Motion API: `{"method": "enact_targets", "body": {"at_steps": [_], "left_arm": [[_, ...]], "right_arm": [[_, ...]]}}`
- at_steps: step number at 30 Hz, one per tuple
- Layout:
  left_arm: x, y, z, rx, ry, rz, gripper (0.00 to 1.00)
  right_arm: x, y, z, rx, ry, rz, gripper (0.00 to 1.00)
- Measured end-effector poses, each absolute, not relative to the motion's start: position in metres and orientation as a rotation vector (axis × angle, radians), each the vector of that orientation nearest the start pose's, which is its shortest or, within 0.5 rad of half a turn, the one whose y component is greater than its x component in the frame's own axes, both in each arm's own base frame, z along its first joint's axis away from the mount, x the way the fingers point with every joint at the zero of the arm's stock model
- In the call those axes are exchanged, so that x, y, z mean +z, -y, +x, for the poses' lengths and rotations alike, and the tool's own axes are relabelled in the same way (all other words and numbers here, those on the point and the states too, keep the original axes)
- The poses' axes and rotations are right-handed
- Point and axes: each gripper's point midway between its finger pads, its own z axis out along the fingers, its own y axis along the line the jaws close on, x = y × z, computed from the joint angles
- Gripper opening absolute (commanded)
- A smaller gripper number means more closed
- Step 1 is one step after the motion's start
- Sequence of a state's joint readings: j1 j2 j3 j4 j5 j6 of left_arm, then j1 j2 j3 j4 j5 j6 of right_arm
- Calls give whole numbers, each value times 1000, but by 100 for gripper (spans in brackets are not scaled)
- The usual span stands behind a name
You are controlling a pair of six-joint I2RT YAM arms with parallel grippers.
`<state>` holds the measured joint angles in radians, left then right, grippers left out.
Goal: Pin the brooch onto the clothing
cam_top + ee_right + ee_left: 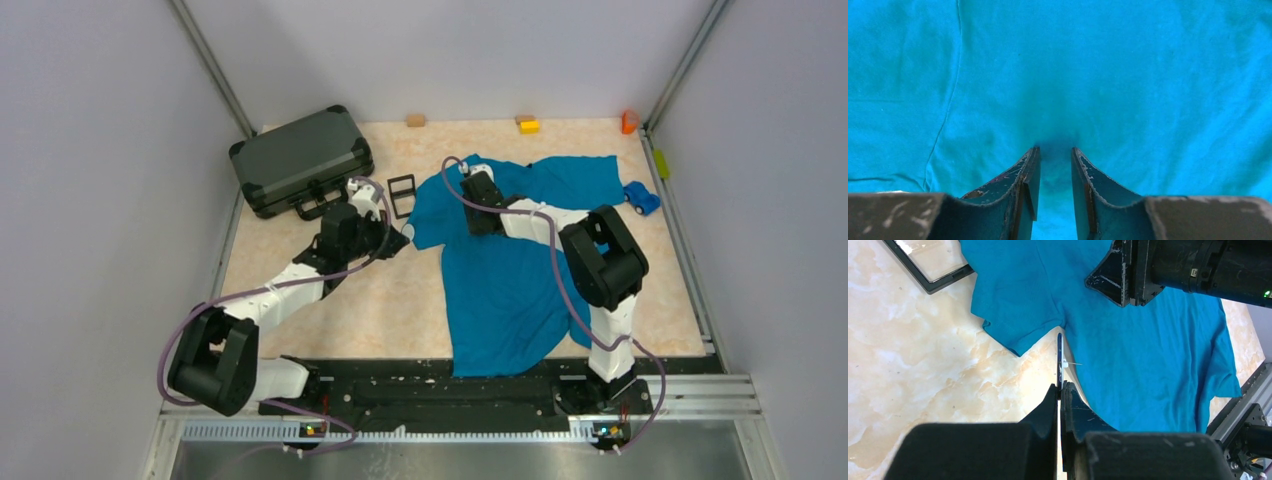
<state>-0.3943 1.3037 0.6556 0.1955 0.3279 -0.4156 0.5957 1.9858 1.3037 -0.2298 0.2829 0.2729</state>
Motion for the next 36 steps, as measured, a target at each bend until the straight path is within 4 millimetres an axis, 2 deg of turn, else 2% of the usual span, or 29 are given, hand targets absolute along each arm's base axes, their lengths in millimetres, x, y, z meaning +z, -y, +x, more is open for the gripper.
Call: {"method": "enact_targets", "body": {"at_steps": [17, 26, 27, 29, 31, 34, 36], "left_arm": [[135, 215, 314, -865, -2083, 216, 0], [137, 217, 313, -886, -2081, 217, 0], [138, 219, 313, -893, -2078, 214, 0], [137, 223, 313, -905, -2081, 206, 0], [133, 229, 312, -919, -2098, 199, 0], [126, 239, 313, -931, -2130, 186, 0], [124, 244, 315, -936, -2139, 174, 0]], "right_arm": [[26, -243, 412, 134, -2428, -234, 0], [27, -243, 412, 174, -2429, -235, 0], [27, -243, 411, 179, -2427, -237, 3], [28, -245, 408, 200, -2434, -253, 18], [30, -247, 403, 224, -2443, -277, 29], [42, -249, 398, 258, -2437, -303, 39], [55, -250, 398, 275, -2413, -311, 40]]}}
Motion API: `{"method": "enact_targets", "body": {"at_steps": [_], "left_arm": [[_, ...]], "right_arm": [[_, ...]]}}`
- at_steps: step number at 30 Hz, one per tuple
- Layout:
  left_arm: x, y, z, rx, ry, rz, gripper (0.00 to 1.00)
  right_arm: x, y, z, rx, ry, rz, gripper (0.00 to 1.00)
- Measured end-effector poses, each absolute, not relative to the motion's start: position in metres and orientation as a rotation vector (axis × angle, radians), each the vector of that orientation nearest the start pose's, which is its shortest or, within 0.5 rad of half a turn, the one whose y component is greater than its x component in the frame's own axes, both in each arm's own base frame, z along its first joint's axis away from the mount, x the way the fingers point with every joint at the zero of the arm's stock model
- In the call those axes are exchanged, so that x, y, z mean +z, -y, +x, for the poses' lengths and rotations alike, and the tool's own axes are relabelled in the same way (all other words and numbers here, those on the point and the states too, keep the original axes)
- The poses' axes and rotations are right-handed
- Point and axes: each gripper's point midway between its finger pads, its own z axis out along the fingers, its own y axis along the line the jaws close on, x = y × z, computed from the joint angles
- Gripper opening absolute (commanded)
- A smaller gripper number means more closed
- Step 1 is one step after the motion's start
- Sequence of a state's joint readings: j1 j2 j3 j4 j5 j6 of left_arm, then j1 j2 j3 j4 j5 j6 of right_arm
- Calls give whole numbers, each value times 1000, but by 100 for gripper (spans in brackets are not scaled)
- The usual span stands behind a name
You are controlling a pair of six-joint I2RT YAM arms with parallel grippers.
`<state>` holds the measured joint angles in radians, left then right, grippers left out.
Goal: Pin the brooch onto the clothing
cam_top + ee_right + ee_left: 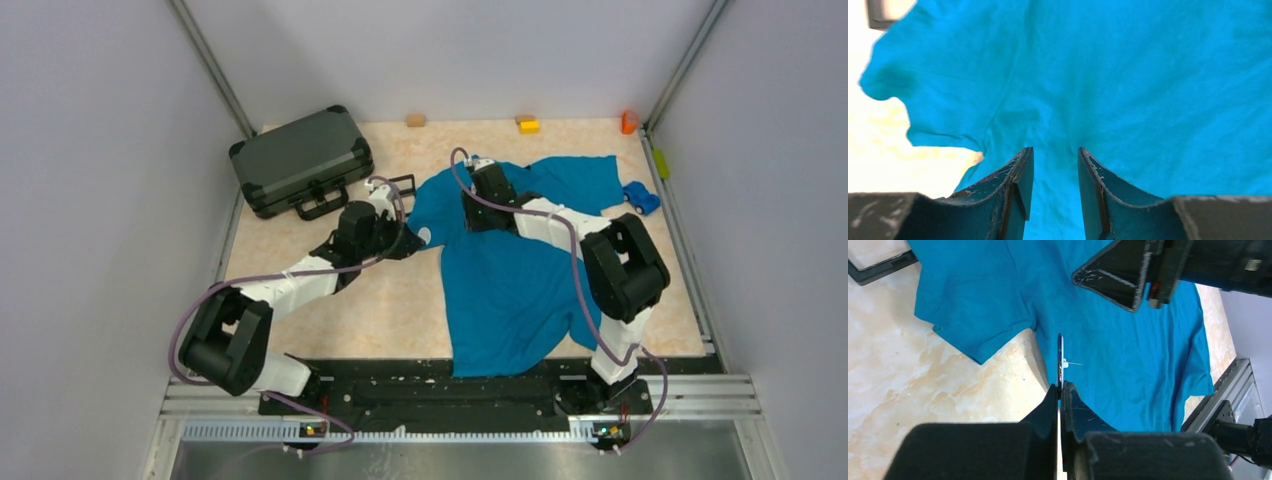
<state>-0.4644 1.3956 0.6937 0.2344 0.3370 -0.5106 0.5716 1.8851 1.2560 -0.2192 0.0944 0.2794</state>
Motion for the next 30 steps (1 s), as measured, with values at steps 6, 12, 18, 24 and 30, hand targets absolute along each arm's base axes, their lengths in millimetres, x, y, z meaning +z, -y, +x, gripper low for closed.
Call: {"method": "enact_targets", "body": {"at_steps": [6, 12, 18, 24, 30], "left_arm": [[132, 254, 327, -944, -2120, 146, 0], [139, 271, 350, -958, -2095, 152, 0], [121, 283, 360, -954, -2137, 159, 0], [115, 301, 368, -962, -2150, 184, 0], [111, 315, 375, -966, -2155, 202, 0]], "right_arm": [[87, -248, 397, 305, -2336, -305, 38], [65, -240, 386, 288, -2375, -308, 36], [49, -239, 386, 280, -2395, -310, 35], [49, -238, 393, 288, -2377, -293, 28], [42, -235, 399, 305, -2378, -277, 26]]}}
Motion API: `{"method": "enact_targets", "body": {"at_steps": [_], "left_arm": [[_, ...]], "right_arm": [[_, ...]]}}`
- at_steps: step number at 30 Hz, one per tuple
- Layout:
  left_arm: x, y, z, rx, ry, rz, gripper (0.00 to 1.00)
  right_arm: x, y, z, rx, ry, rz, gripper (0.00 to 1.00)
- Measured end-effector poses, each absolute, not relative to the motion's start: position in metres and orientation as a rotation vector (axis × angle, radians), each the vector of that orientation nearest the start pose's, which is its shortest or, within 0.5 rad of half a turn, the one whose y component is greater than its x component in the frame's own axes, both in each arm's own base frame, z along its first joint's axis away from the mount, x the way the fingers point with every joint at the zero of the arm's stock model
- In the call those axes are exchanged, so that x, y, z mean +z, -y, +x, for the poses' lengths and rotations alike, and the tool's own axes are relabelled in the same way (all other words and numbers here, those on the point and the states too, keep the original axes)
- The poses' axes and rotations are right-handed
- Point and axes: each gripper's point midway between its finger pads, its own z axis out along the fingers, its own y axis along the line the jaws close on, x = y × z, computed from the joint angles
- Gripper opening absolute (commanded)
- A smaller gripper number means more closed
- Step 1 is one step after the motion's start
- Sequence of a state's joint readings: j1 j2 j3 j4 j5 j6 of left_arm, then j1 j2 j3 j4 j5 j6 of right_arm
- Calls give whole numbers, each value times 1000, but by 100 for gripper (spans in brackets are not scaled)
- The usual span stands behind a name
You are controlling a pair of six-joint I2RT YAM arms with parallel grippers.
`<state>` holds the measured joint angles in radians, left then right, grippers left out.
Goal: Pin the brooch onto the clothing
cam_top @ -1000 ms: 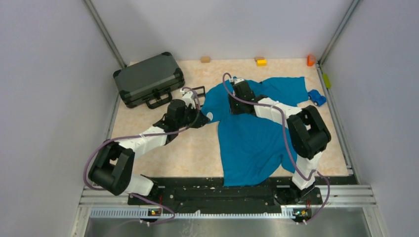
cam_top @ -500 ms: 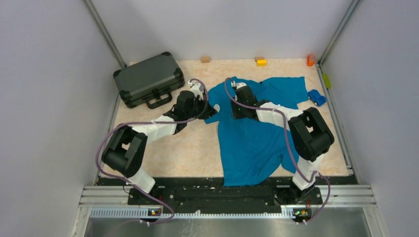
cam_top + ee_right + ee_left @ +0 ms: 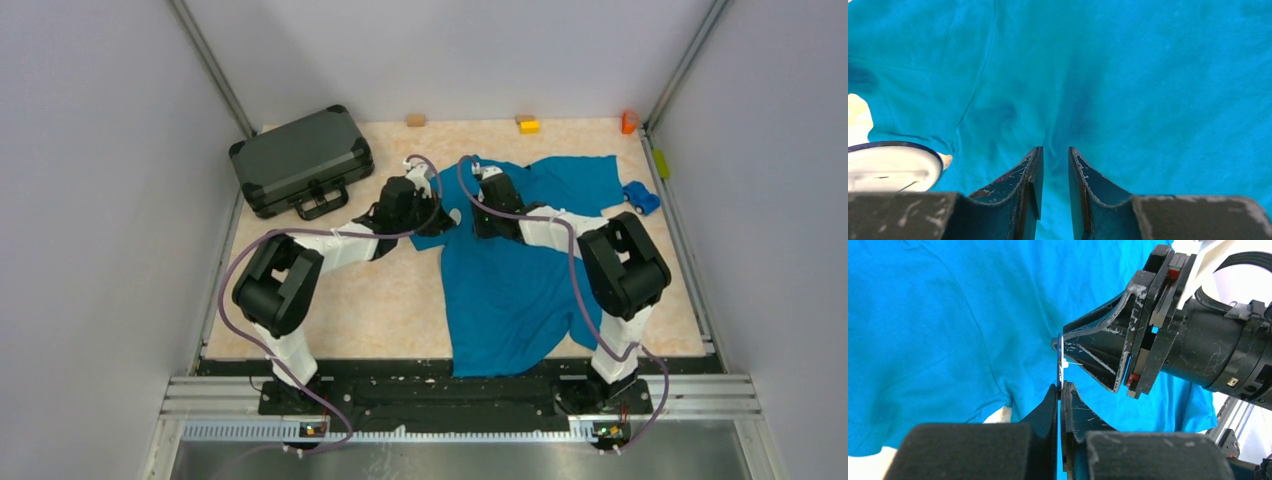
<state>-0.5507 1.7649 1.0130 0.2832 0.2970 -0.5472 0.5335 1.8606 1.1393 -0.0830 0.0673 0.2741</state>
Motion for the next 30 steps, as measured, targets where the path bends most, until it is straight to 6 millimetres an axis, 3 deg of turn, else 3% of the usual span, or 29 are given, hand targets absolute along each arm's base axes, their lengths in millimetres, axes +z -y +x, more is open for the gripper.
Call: {"method": "enact_targets", "body": {"at_steps": [6, 13, 23, 30], "left_arm": [[104, 319, 379, -961, -2167, 203, 0], [99, 323, 385, -951, -2175, 201, 0], [76, 322, 388, -886, -2251, 199, 0], [73, 337, 392, -835, -2278, 261, 0]], "right_arm": [[31, -238, 398, 326, -2398, -279, 23], [28, -240, 401, 337, -2394, -275, 0], [28, -234, 392, 371, -2356, -229, 0], [37, -235, 387, 414, -2310, -199, 0]]}}
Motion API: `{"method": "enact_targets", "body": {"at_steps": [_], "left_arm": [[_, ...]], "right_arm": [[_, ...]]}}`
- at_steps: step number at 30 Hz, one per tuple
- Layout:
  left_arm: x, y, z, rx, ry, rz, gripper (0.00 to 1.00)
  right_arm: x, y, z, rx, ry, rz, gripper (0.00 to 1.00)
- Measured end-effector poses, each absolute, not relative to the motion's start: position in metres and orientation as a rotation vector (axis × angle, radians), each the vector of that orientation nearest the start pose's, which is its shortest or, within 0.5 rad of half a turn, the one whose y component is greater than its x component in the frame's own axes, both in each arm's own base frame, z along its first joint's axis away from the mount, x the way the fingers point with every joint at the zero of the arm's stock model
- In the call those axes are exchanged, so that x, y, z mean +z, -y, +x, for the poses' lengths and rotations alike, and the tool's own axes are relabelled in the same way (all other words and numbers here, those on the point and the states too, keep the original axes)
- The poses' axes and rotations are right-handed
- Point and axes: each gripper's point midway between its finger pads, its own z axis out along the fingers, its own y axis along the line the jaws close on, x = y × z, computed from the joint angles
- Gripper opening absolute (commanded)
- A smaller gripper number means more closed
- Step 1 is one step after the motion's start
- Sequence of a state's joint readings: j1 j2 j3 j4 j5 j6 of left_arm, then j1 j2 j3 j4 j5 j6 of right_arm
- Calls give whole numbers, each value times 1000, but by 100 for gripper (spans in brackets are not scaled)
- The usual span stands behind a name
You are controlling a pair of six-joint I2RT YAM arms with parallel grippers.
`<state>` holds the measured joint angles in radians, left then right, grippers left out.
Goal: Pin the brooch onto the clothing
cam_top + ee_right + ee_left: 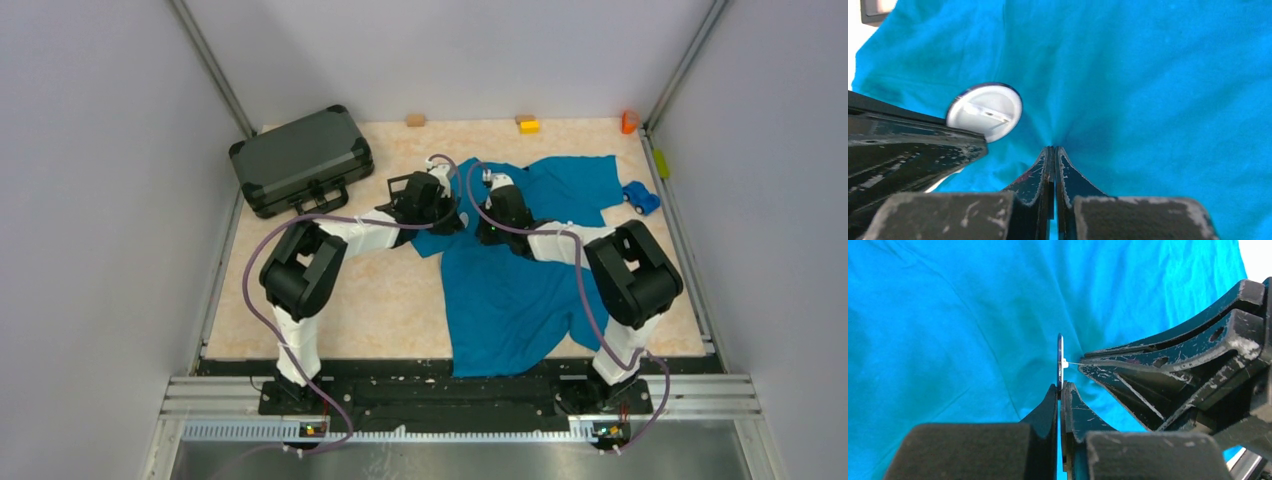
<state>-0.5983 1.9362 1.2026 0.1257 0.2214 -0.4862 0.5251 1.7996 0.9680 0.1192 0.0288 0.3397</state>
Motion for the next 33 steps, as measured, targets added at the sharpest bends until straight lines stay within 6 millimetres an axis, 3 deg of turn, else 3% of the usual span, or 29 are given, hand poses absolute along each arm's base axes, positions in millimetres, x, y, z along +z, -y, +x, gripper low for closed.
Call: {"method": "enact_targets", "body": {"at_steps": [6, 17, 25, 33], "left_arm": [[71, 343, 393, -776, -2298, 305, 0], [46, 332, 387, -669, -2376, 332, 0], [50, 333, 389, -588, -2372, 394, 0], [44, 332, 388, -538, -2395, 447, 0]], "right_arm": [[44, -235, 385, 461, -2264, -158, 0], [54, -243, 386, 544, -2216, -123, 0], [46, -242, 378, 570, -2215, -104, 0], [53, -244, 379, 605, -2174, -87, 0]]}}
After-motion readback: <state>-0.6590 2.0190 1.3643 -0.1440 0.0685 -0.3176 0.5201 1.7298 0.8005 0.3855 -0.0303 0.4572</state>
